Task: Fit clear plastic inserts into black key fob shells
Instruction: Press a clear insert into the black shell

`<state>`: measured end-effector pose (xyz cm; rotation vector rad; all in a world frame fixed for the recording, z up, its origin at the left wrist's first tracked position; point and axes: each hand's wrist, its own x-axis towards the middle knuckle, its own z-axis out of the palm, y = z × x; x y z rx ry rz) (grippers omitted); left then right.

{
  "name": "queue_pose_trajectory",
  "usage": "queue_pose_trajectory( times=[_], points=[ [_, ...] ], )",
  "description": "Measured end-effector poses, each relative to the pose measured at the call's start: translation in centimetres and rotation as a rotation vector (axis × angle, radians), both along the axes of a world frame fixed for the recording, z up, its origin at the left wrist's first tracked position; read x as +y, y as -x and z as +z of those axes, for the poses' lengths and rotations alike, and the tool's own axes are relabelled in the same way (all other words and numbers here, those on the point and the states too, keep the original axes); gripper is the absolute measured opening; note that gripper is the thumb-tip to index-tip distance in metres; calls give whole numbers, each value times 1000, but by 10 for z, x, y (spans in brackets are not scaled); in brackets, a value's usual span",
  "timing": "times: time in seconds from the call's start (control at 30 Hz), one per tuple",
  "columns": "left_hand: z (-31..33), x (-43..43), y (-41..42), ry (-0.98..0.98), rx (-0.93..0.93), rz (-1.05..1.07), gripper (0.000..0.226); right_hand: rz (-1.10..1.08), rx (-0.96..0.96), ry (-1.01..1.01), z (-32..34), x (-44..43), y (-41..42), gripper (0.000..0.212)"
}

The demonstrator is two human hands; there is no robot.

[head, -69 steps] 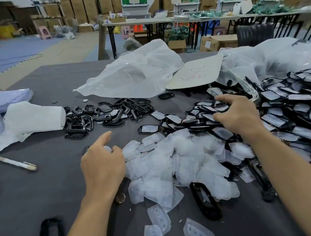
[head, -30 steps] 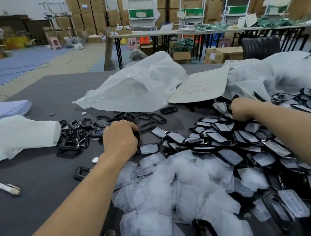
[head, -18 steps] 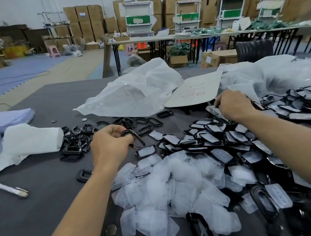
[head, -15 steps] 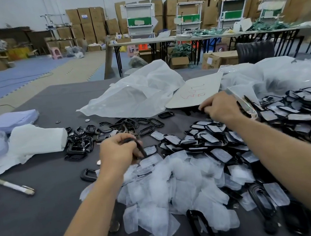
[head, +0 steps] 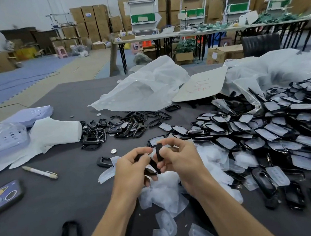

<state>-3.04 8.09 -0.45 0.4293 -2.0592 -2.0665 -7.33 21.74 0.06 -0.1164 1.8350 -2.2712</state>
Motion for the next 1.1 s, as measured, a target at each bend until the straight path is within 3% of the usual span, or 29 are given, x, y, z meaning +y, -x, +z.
queue_pose_trajectory(
  times=[0.17, 0.27, 0.47, 0.6, 0.7, 1.0, 1.1],
  points=[
    [-3, -4, -6, -27, 25, -73, 48, 37, 87, 47, -5, 4, -4, 40],
    [-1, -7, -7, -3, 35, -119, 47, 7, 88, 67, -5, 7, -2, 46],
    [-5, -8, -3, -20, 23, 95, 33, -125, 64, 52, -6, 9, 2, 15],
    [-10, -9, 0, 56, 18, 159, 31, -231, 168, -77, -10, 8, 3, 21],
    [-13, -7, 1, 36, 2, 154, 18, -268, 228, -148, -8, 8, 0, 5],
    [-11, -1, 2, -94, 10, 54, 23, -161, 245, -58, -3, 5, -6, 7],
    [-9, -1, 2, -183, -4, -33, 32, -158, 200, -33, -3, 6, -6, 23]
  ],
)
